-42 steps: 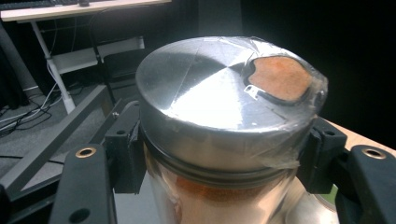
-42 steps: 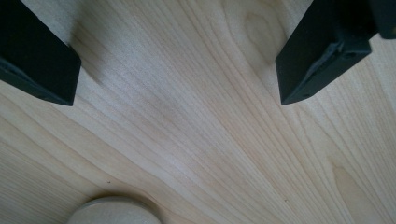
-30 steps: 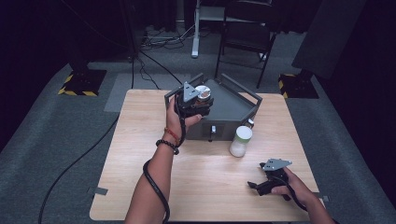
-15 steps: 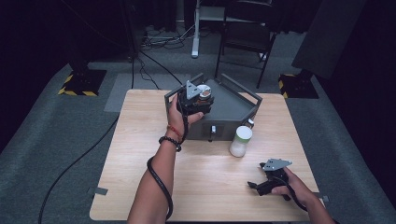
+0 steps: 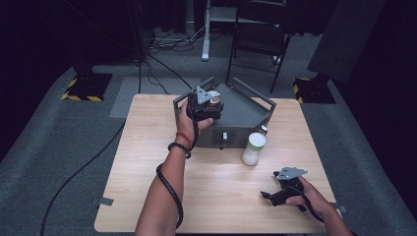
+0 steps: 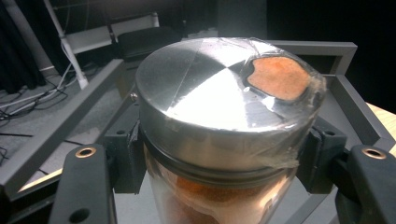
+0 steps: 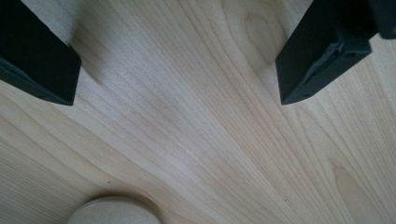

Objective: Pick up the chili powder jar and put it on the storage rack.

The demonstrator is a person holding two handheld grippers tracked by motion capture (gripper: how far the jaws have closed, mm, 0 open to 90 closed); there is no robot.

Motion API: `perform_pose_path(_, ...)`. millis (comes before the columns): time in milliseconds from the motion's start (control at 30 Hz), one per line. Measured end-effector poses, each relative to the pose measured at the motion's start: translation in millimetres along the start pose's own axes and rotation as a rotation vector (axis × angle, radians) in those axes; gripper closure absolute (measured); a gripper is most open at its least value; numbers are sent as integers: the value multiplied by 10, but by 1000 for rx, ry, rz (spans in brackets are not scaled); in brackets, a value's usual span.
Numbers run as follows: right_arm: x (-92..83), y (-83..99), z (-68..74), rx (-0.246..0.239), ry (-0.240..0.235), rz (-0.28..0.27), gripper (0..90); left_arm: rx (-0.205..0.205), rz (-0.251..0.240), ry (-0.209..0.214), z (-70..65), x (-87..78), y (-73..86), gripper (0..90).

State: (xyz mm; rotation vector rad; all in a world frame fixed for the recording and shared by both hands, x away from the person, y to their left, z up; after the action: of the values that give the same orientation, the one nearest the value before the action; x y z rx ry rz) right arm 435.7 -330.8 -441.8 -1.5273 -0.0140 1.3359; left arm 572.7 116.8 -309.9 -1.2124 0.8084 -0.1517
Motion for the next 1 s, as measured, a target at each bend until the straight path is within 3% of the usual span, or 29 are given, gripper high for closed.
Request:
perform_pose_path(267, 0, 0, 1, 0, 0, 0, 0, 1, 17, 0, 11, 36, 38, 319)
perform_pose_path(600, 0, 0, -1, 0, -1, 0, 0, -35, 3, 18, 55, 59, 102, 318)
perform_pose_path(733, 0, 0, -2, -1, -1, 0, 0, -71, -8, 25, 96, 58, 144, 317)
perform_pose_path(1000, 1, 0, -2, -1, -1, 0, 0, -54, 9, 3, 57, 70, 131, 280)
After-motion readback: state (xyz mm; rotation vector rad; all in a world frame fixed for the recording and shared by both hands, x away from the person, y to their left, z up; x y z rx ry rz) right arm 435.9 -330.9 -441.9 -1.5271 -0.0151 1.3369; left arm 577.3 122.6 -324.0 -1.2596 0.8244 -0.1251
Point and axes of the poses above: each handheld gripper's, and its own axes: x roughly forward along the jaws, y roughly out of its underside, z roughly to its left, the point moved 4 cm from there along x, roughly forward along the jaws, and after that the axes turned 6 degrees about x, right-handed, at the moved point
